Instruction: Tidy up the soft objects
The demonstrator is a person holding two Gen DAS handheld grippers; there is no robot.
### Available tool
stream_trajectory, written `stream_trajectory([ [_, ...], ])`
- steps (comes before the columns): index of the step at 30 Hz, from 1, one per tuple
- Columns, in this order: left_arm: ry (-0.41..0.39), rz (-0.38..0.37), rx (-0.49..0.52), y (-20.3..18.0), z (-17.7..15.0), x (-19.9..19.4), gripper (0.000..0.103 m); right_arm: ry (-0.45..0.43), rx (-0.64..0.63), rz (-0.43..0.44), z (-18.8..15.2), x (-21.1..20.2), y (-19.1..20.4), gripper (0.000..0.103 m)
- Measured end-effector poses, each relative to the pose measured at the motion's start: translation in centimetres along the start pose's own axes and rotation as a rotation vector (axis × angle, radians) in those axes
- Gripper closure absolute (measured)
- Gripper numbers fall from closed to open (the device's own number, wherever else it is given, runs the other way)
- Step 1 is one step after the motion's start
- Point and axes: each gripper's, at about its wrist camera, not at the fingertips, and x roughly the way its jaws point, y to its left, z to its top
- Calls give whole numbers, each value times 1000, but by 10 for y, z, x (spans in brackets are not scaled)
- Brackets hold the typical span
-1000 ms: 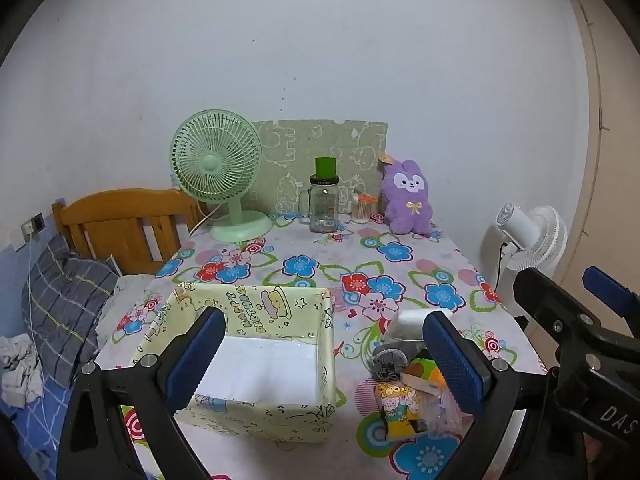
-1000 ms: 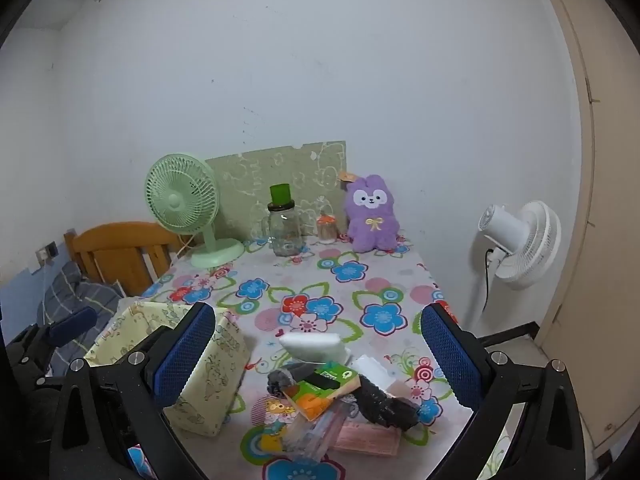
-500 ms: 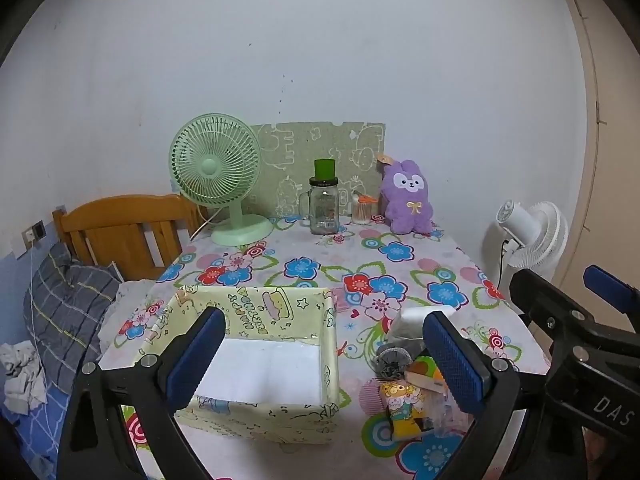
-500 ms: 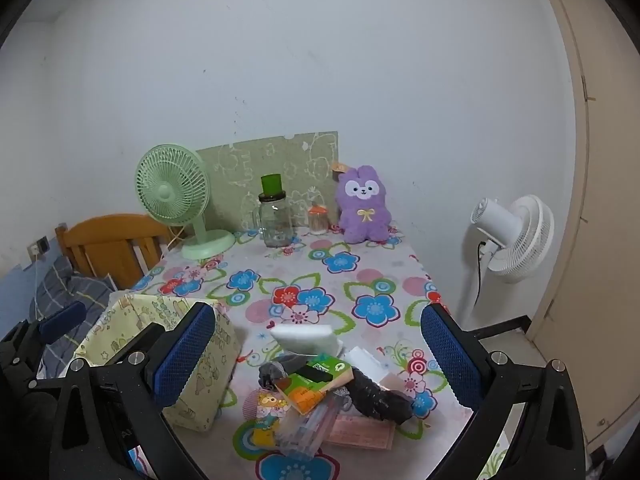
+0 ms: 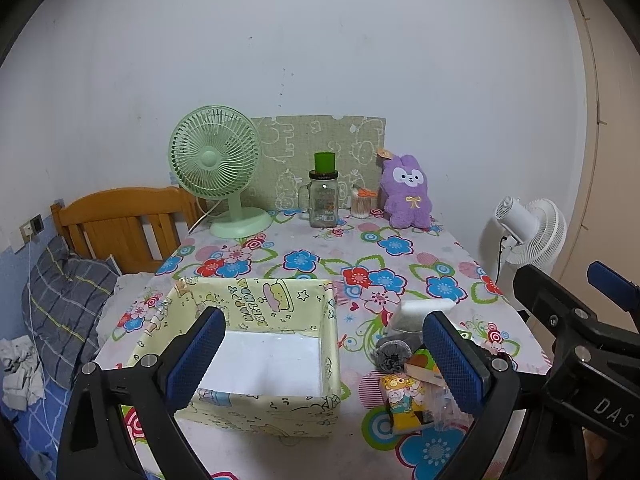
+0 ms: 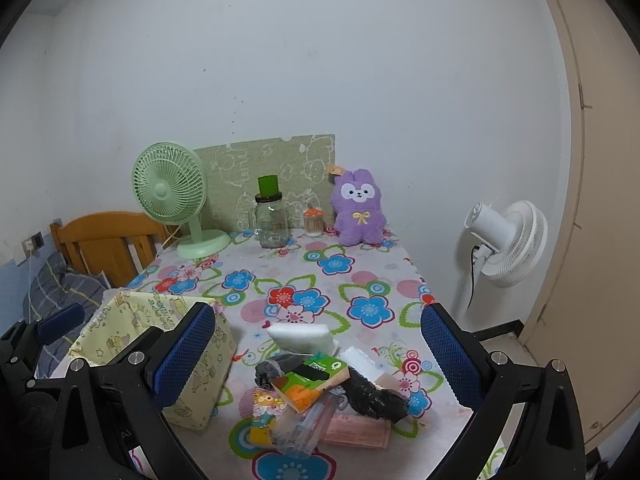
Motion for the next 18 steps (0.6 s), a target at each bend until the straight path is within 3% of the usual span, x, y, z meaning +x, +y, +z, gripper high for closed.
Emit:
stream_trajectory([
  [18,-3,1,-1,3,-1,-1,3,4,2,5,1,0,3,0],
])
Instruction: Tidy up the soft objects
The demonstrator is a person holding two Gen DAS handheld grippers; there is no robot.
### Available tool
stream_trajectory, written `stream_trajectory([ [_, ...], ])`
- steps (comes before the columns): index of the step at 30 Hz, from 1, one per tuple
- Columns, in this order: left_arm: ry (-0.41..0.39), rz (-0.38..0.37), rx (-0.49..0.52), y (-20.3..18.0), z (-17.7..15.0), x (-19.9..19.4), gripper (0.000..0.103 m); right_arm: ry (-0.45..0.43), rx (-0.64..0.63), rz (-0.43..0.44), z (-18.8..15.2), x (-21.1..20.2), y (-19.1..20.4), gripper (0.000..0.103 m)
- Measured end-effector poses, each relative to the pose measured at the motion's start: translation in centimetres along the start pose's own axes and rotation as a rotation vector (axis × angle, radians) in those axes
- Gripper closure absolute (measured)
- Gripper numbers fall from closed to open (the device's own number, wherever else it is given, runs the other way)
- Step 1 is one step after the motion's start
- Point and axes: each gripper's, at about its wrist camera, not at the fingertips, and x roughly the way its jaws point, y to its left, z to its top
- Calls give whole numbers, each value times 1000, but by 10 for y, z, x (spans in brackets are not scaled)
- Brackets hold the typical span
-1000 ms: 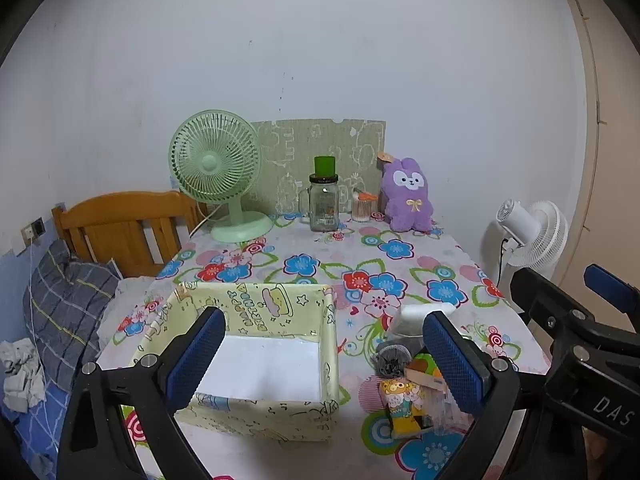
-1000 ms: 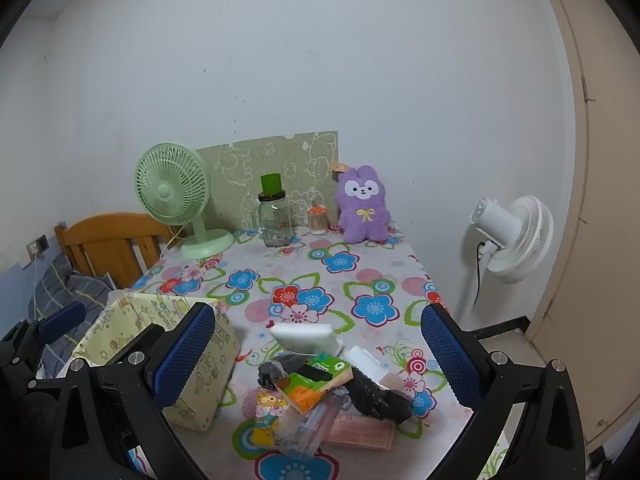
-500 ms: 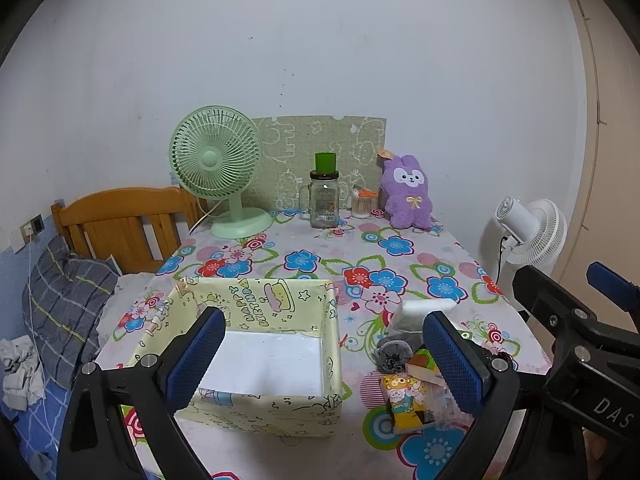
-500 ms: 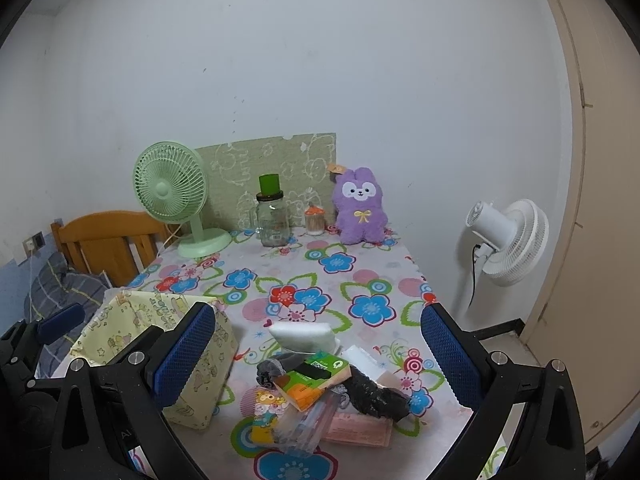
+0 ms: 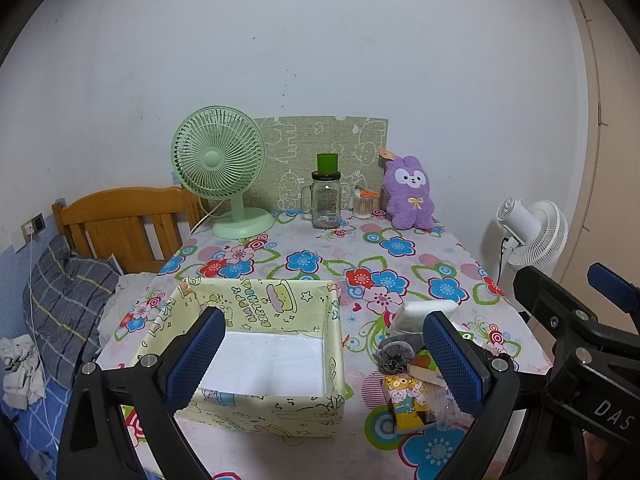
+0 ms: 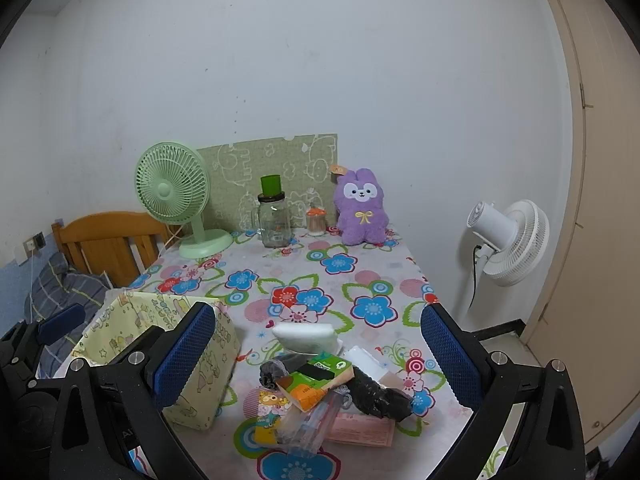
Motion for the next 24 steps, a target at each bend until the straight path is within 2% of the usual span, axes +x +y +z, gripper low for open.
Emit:
stream_trajectory([
  [24,2,6,-3,4,5,-3,3,0,4,5,4,-1,1,0],
])
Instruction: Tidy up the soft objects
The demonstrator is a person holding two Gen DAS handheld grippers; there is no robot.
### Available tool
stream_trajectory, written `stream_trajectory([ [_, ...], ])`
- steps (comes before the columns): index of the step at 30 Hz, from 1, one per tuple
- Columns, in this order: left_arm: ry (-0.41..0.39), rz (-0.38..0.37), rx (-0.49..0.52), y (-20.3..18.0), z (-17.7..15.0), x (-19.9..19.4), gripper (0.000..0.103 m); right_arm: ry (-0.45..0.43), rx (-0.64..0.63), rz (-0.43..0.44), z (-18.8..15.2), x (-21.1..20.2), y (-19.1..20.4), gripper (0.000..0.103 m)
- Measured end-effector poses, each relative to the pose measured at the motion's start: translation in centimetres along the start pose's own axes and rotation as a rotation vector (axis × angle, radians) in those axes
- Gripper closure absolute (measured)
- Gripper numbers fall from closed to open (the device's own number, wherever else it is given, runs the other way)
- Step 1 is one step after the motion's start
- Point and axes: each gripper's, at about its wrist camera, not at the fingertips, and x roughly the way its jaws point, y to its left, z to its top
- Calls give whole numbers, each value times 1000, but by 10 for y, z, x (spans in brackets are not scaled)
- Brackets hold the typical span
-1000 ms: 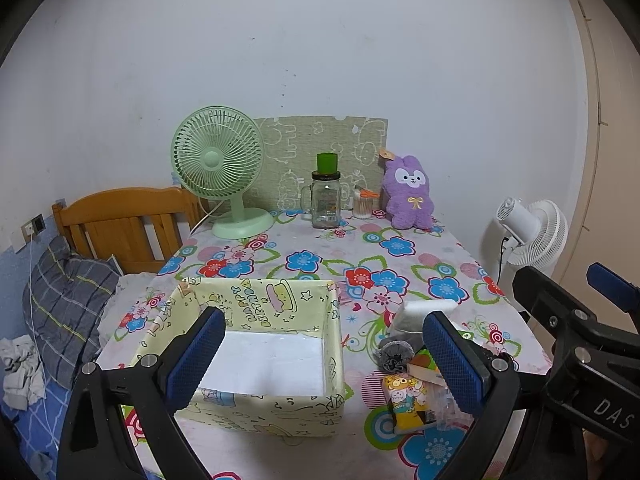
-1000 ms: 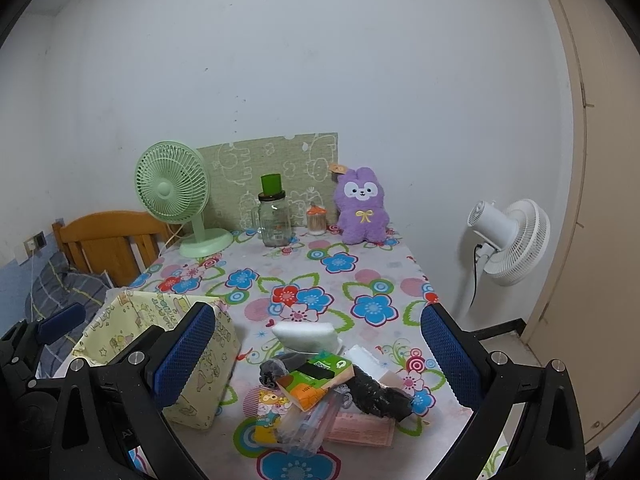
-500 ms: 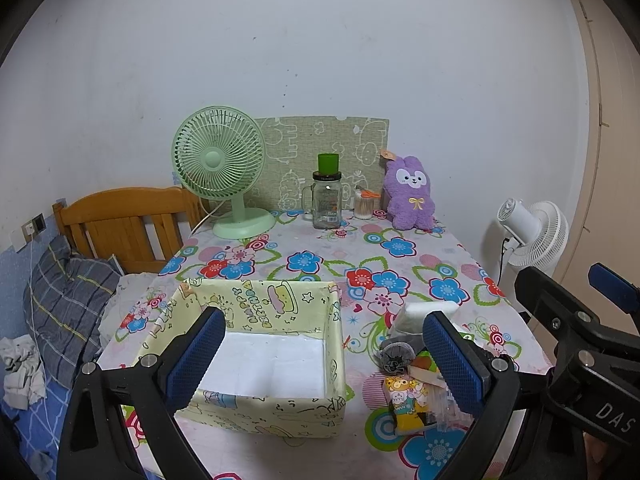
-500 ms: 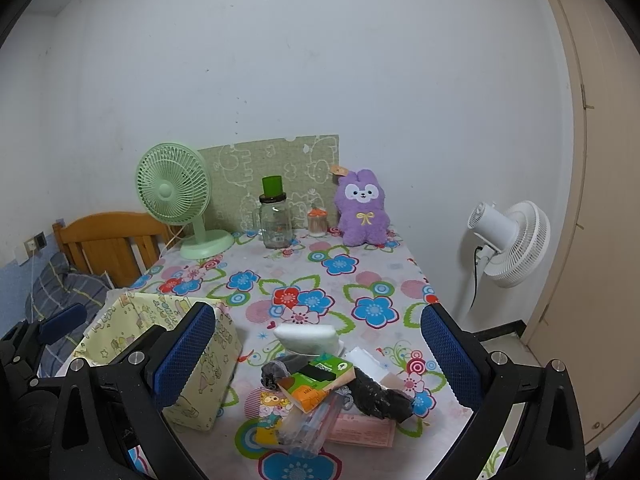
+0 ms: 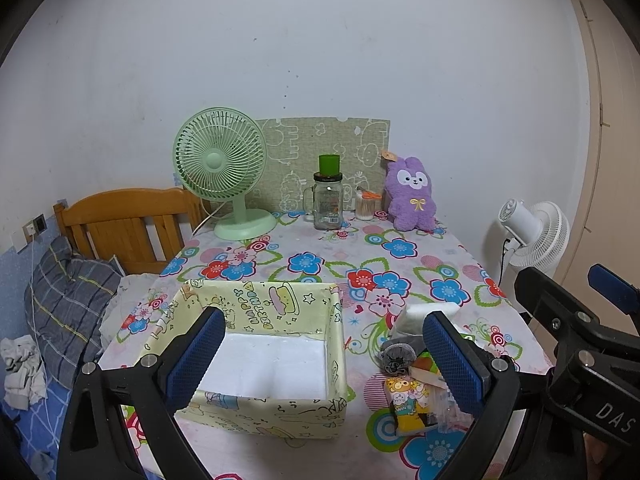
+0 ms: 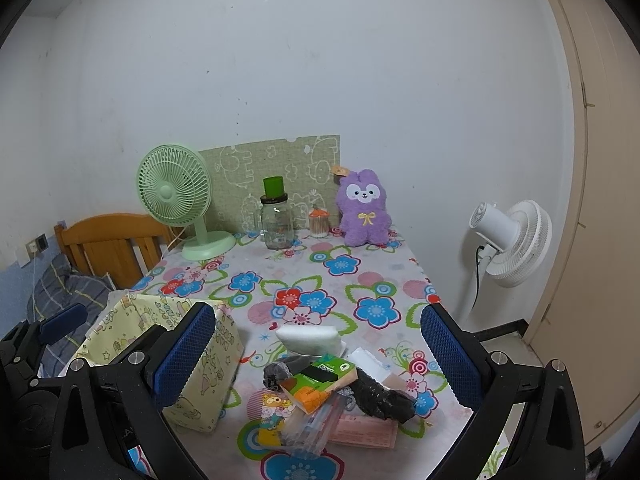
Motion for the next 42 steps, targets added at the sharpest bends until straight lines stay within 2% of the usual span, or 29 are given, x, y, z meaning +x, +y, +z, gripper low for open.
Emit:
stream_trajectory([
  [22,14,-17,-11,-11,-3,9,6,-1,2,-2,-3,2,-6,2],
  [33,64,-46,-13,-30,-14,25,15,25,-2,-4,-13,11,-24,7],
  [42,112,-75,3,-53,-24,40,18,57,9,13,-26,23,-41,11],
])
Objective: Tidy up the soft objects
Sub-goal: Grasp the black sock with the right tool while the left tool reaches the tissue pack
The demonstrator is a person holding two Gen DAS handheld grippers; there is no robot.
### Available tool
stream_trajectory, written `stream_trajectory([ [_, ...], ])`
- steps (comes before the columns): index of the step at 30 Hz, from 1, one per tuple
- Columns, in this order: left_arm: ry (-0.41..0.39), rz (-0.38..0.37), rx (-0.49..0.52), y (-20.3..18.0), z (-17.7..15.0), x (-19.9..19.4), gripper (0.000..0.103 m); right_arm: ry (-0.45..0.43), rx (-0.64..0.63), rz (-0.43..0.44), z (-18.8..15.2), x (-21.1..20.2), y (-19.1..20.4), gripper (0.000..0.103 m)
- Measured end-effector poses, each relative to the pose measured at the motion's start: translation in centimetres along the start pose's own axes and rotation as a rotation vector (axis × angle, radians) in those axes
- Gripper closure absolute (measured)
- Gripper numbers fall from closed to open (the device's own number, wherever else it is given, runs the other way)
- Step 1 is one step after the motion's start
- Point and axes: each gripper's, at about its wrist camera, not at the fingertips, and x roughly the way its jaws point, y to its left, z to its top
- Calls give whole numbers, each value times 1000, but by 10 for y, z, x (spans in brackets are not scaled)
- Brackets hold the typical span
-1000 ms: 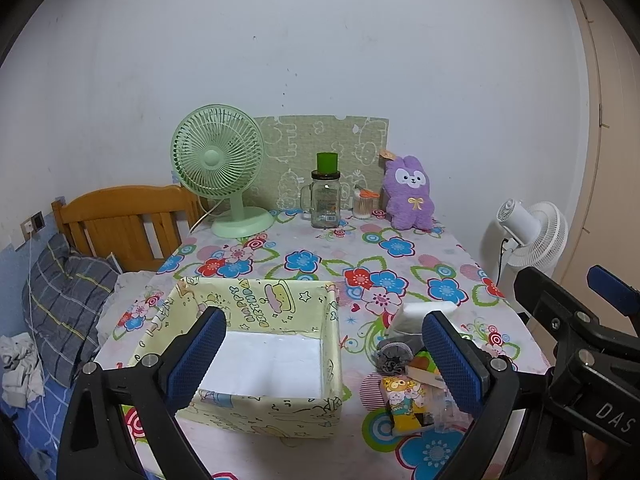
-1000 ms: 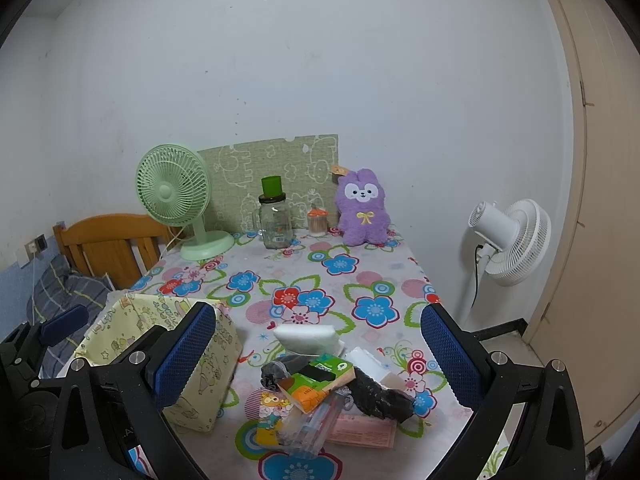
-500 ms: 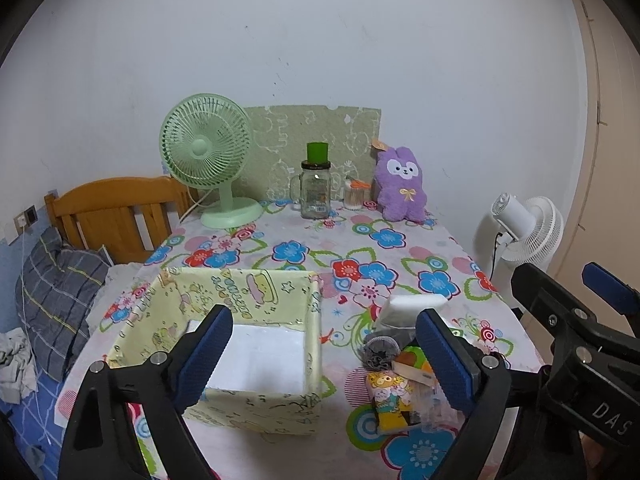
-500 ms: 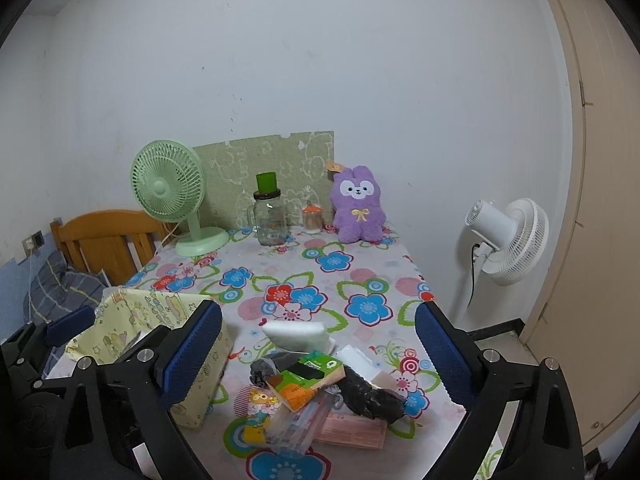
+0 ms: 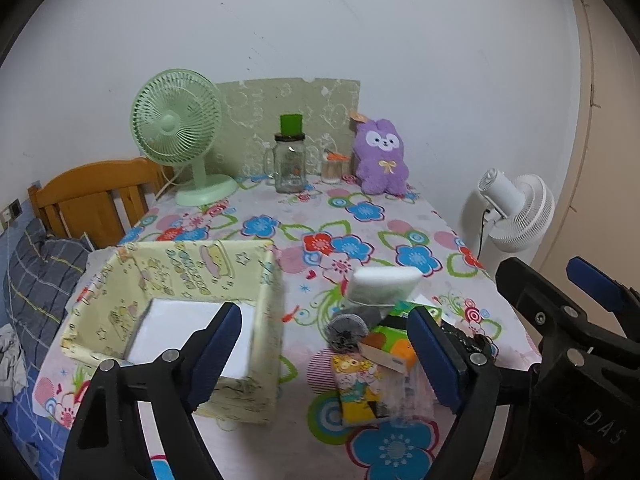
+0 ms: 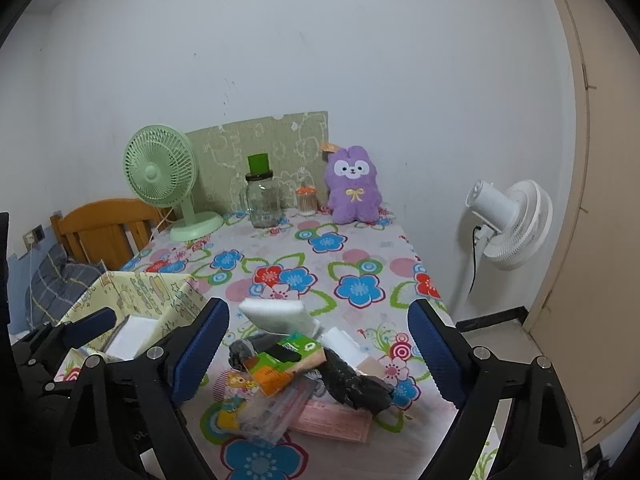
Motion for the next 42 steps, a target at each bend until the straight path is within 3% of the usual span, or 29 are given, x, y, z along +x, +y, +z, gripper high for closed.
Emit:
stream_trajectory([
  [17,98,-53,77,-41,-18,38,19,107,26,14,-26,34,-26,20],
  [25,156,-69,98,-51,-24,63,26,176,51,18,-37,57,-37,23],
  [34,212,-94,114,-56,-31,87,38,239,49,21,-45,81,-39,25],
  [38,239,-99,115,-55,-34,93,52,267,51,27,-49,90,-40,27],
  [42,239,-118,137,-57,-38,92,57,296,44,31,-53,100,-39,29],
])
